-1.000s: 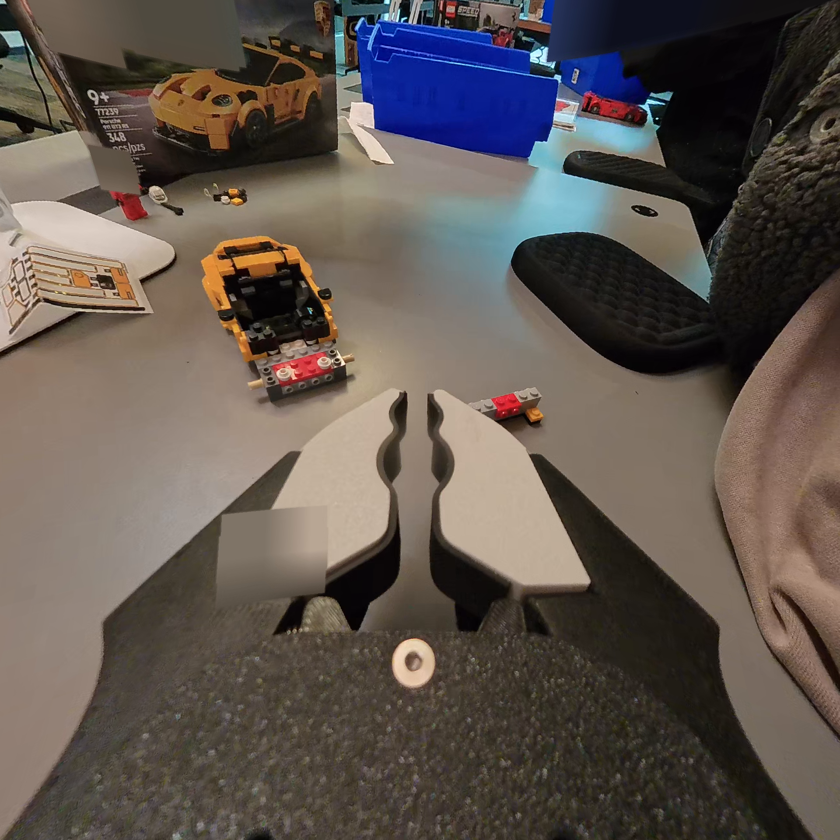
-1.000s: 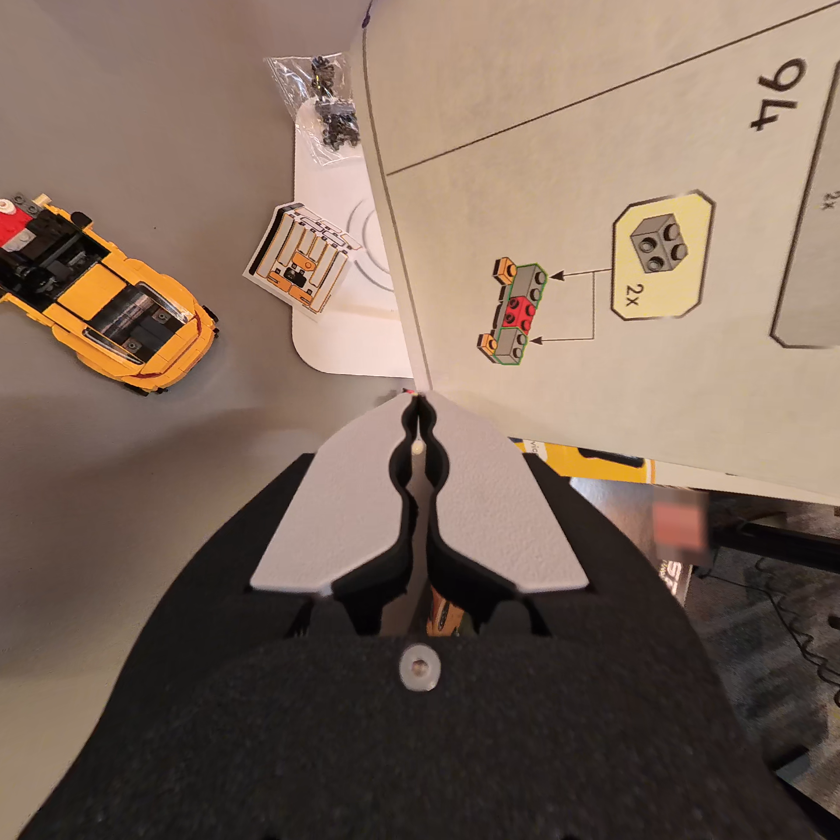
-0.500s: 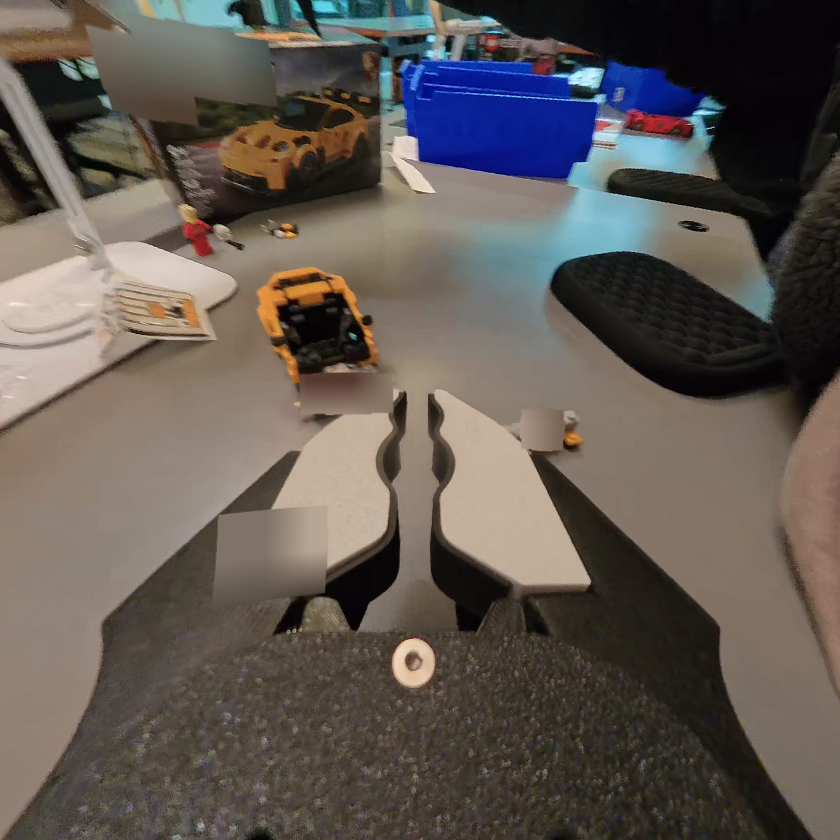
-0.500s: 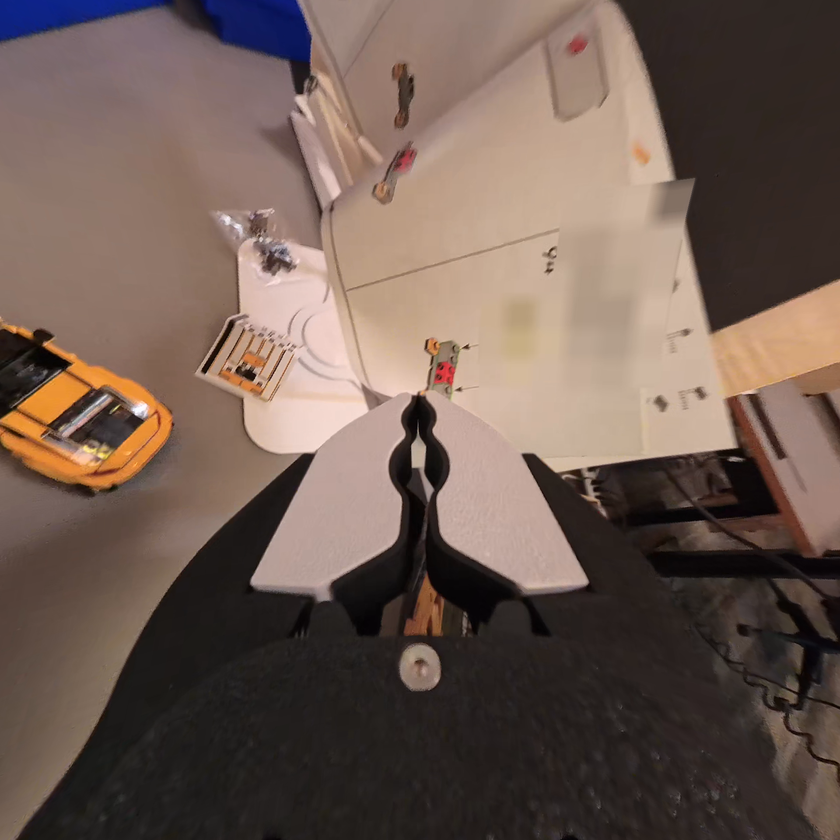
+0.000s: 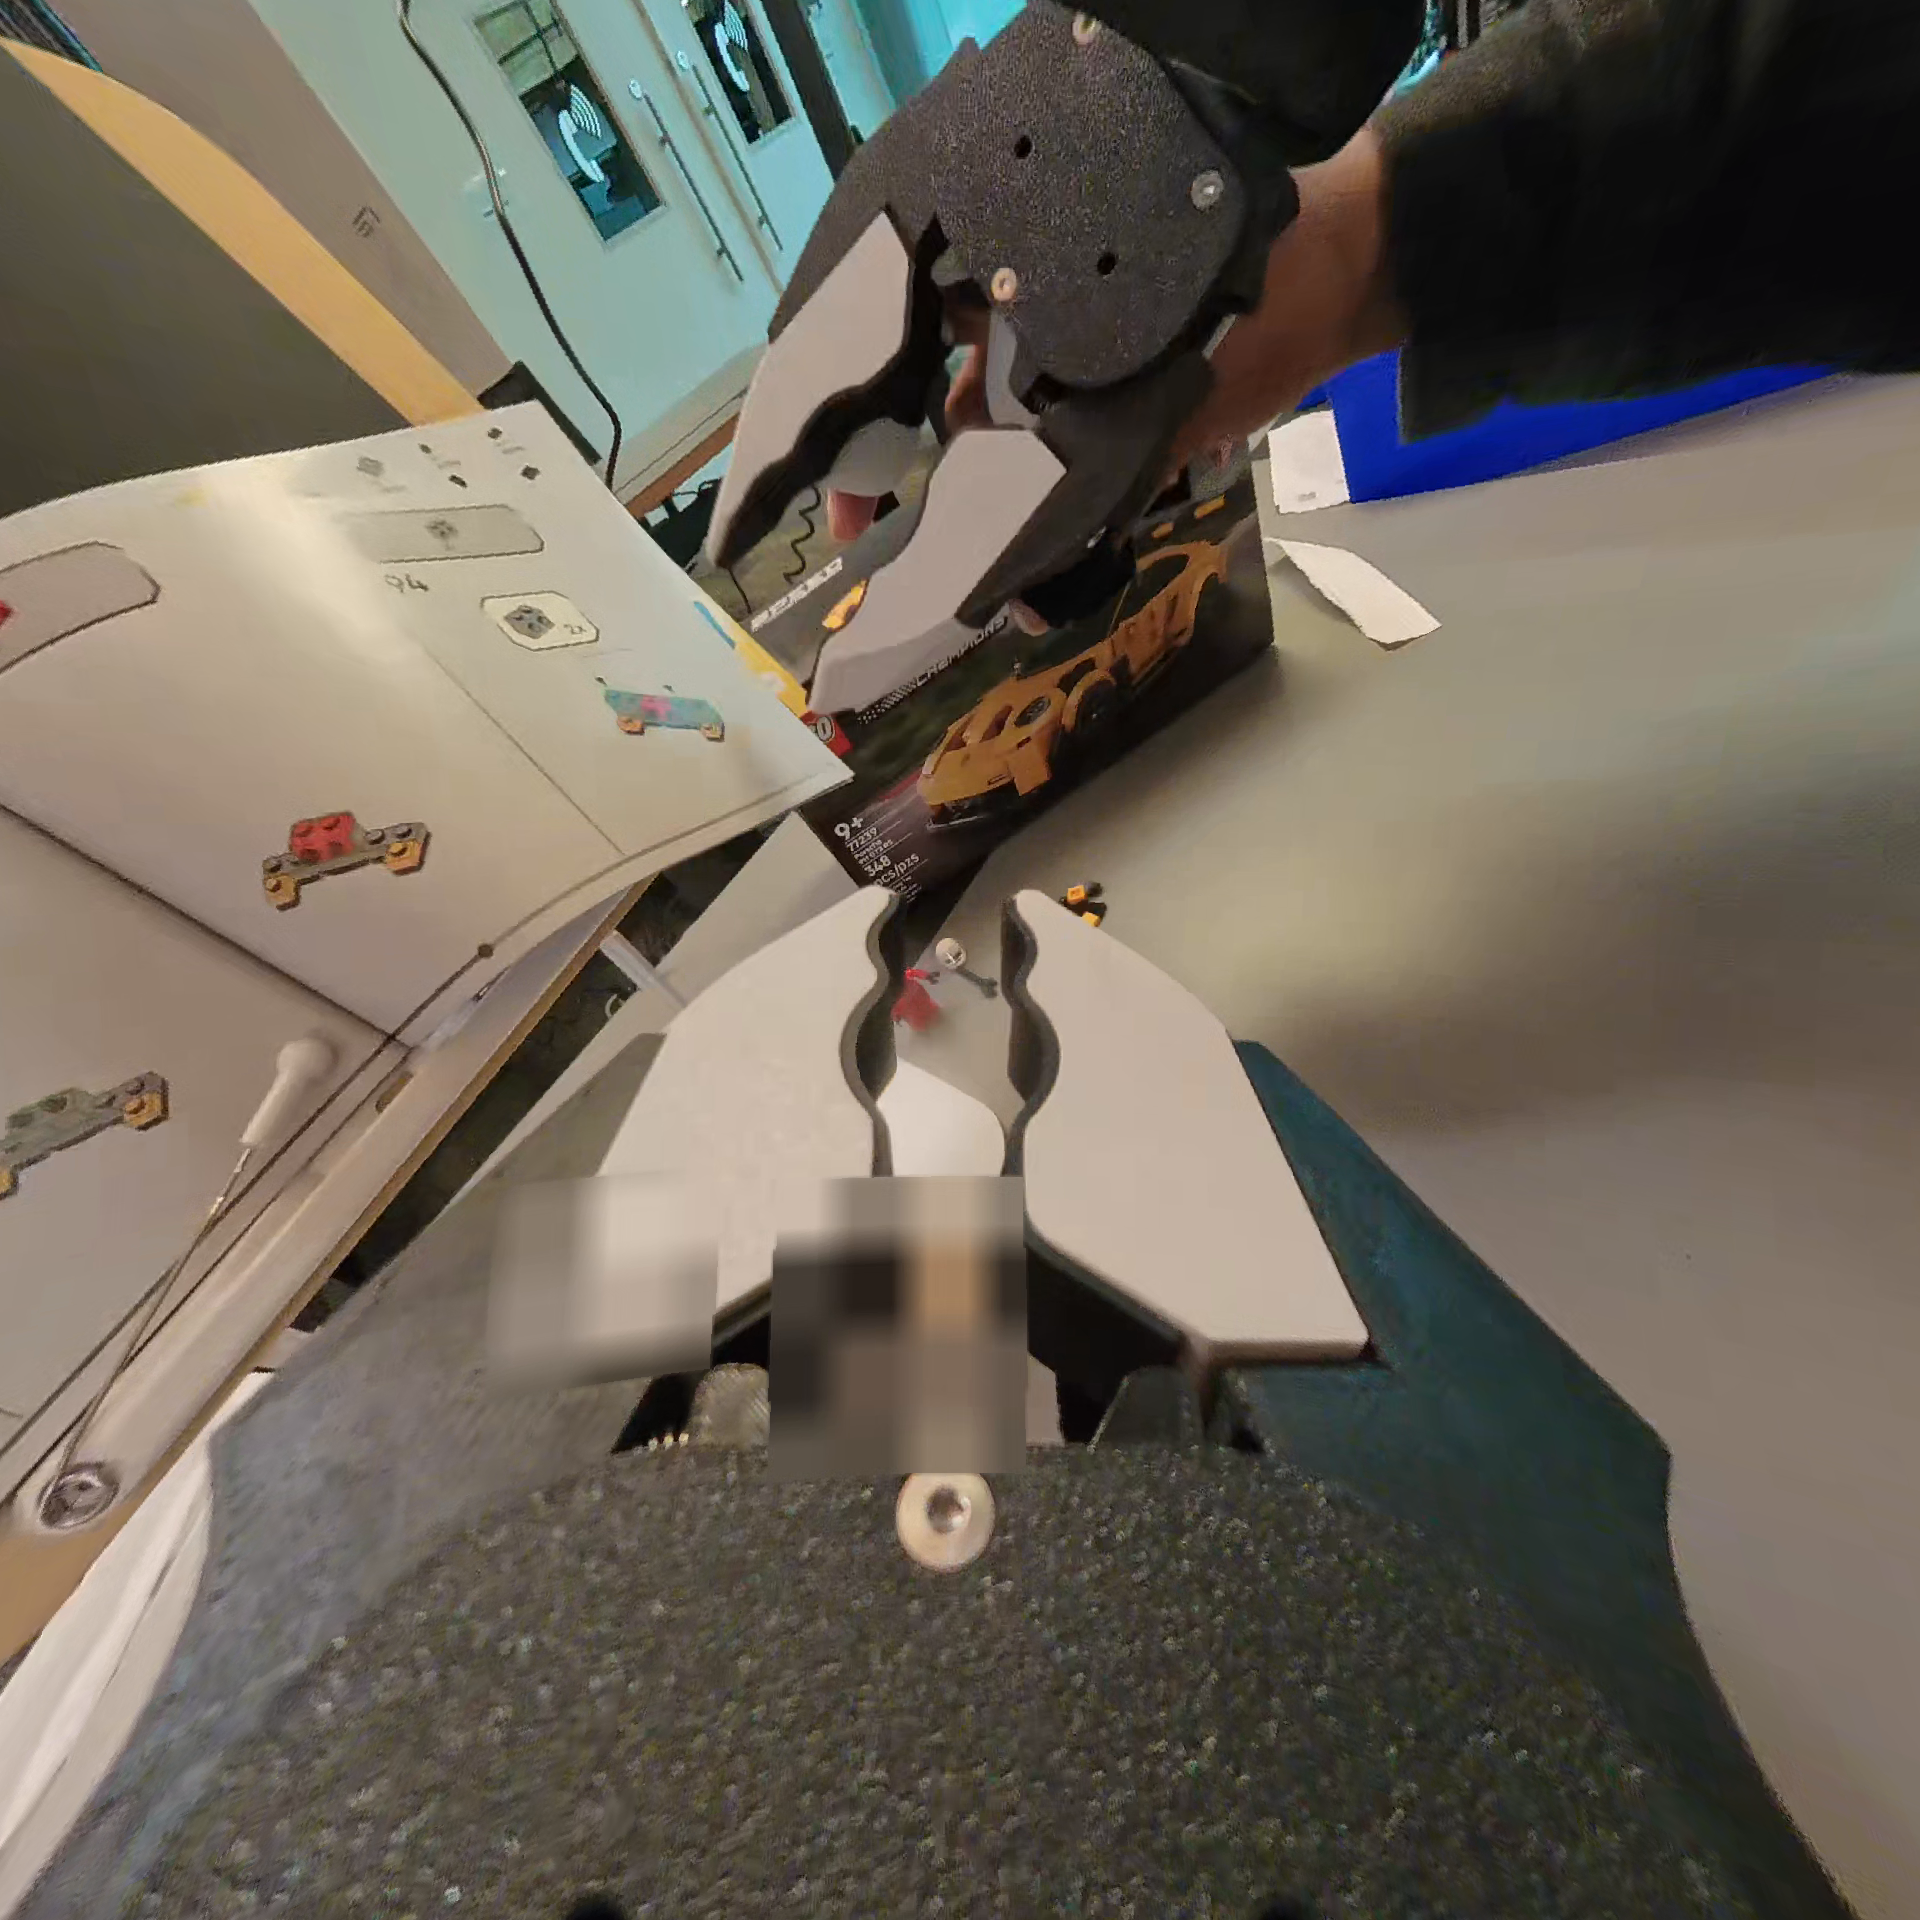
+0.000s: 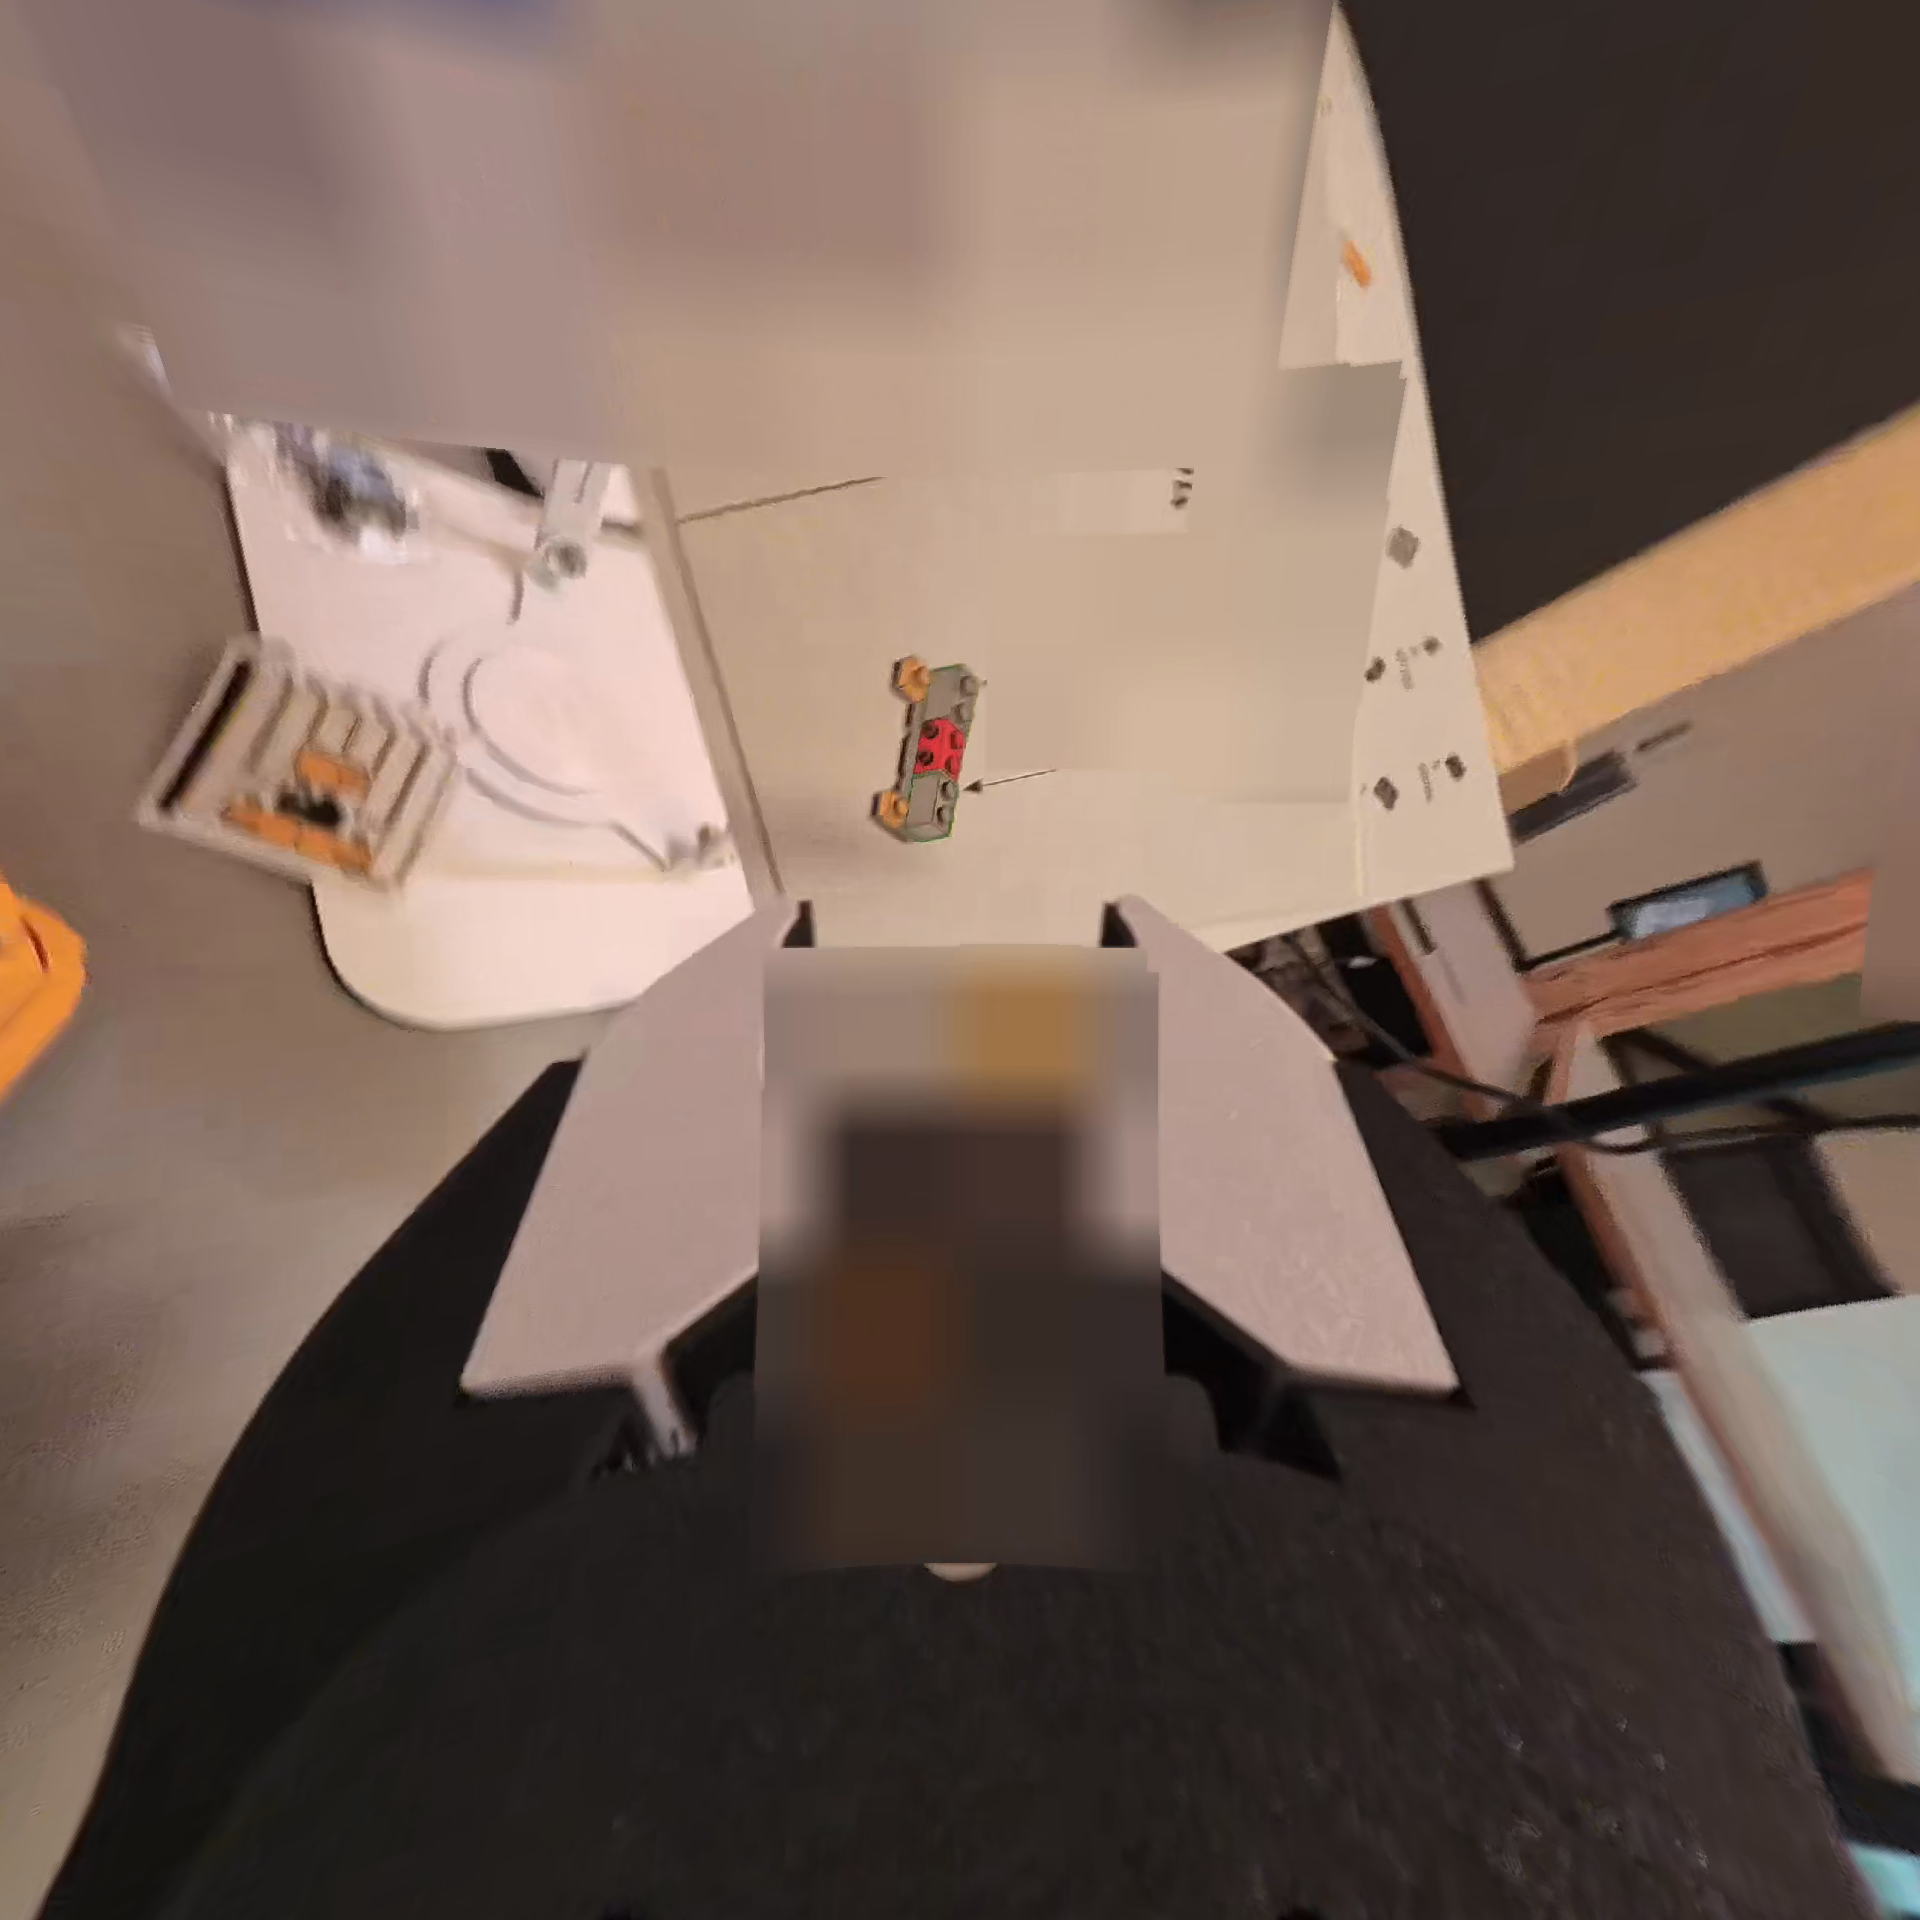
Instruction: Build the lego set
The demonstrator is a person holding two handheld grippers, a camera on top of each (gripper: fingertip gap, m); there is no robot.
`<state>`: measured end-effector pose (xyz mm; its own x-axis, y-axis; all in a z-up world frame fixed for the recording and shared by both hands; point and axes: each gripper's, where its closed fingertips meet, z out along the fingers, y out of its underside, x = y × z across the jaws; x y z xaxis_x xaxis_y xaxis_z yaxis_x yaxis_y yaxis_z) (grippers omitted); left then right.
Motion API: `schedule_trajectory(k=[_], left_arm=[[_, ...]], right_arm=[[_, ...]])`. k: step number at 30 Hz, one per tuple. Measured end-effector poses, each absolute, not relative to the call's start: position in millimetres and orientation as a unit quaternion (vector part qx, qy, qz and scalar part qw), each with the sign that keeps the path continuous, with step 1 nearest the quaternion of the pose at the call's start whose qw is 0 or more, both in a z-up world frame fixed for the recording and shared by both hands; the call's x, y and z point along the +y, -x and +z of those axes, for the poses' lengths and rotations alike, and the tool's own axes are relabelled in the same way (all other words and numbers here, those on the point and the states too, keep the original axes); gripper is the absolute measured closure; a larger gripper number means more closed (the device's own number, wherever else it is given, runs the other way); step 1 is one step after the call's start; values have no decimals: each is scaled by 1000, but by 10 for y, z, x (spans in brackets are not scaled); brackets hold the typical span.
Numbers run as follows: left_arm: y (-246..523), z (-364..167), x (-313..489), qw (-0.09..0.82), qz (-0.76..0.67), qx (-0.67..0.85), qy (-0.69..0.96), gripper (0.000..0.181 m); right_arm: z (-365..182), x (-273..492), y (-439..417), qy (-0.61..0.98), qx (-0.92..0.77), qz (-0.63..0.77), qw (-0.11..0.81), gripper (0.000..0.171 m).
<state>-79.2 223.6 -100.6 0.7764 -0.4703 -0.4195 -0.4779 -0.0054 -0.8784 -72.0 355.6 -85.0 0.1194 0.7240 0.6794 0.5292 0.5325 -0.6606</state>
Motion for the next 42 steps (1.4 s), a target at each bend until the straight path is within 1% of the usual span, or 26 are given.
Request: schedule_trajectory(k=[3,5,7,11,13,15,17,18,20,23,24,25,26,28,29,30,31,32,34,35,37,40,42], left_arm=[[756,-1031,2270,619,-7,322,717,166],[733,-1049,2281,618,-8,315,720,166],[708,-1067,2259,615,-10,312,724,167],[745,-1080,2123,609,0,313,729,167],[795,-1083,2045,608,-1,309,731,167],[849,-1092,1991,607,-3,302,735,168],[894,-1094,1949,608,-5,295,737,168],[913,-1100,1931,609,-7,292,738,168],[942,-1122,1906,609,-10,287,739,168],[976,-1165,1886,608,-14,283,742,168],[986,-1175,1886,608,-15,281,742,168],[998,-1179,1891,608,-16,280,743,168],[1010,-1177,1901,608,-16,279,743,168],[1039,-1146,1923,611,-16,275,742,168],[1055,-1126,1932,613,-17,272,741,168],[1071,-1112,1942,615,-18,269,741,168],[1084,-1108,1951,616,-20,267,741,168],[1094,-1108,1957,616,-23,265,742,164],[1101,-1122,1960,617,-32,259,743,164],[1100,-1133,1958,617,-36,257,743,168],[1095,-1150,1935,618,-40,254,743,168],[1134,-1176,1870,621,-37,252,742,168],[1187,-1203,1826,621,-40,246,743,169]], right_arm=[[-595,3668,831,528,-560,178,614,95],[-423,3816,913,556,-499,204,633,84],[-442,3953,1038,587,-477,207,621,80],[-499,4101,1155,606,-451,206,622,83],[-482,4137,1136,609,-433,210,630,90],[-452,4180,1072,607,-412,195,651,101],[-436,4175,1036,604,-399,196,661,106],[-429,4180,1006,604,-392,190,667,112],[-377,4209,905,595,-372,160,694,140],[-366,4205,817,576,-365,128,720,166],[-398,4187,824,572,-373,128,719,170],[-438,4179,828,573,-378,127,716,169],[-459,4150,838,568,-384,131,716,162],[-415,4032,835,556,-379,161,722,141],[-392,3961,841,553,-376,186,719,134],[-393,3907,856,558,-376,206,711,128],[-418,3885,870,568,-376,216,699,117],[-455,3874,901,578,-378,227,686,107],[-555,3917,984,603,-384,234,659,96],[-595,3964,1022,614,-384,231,649,94],[-577,4036,1064,616,-373,226,656,100],[-438,4093,966,599,-346,191,696,141],[-379,4080,911,583,-340,167,719,153]])
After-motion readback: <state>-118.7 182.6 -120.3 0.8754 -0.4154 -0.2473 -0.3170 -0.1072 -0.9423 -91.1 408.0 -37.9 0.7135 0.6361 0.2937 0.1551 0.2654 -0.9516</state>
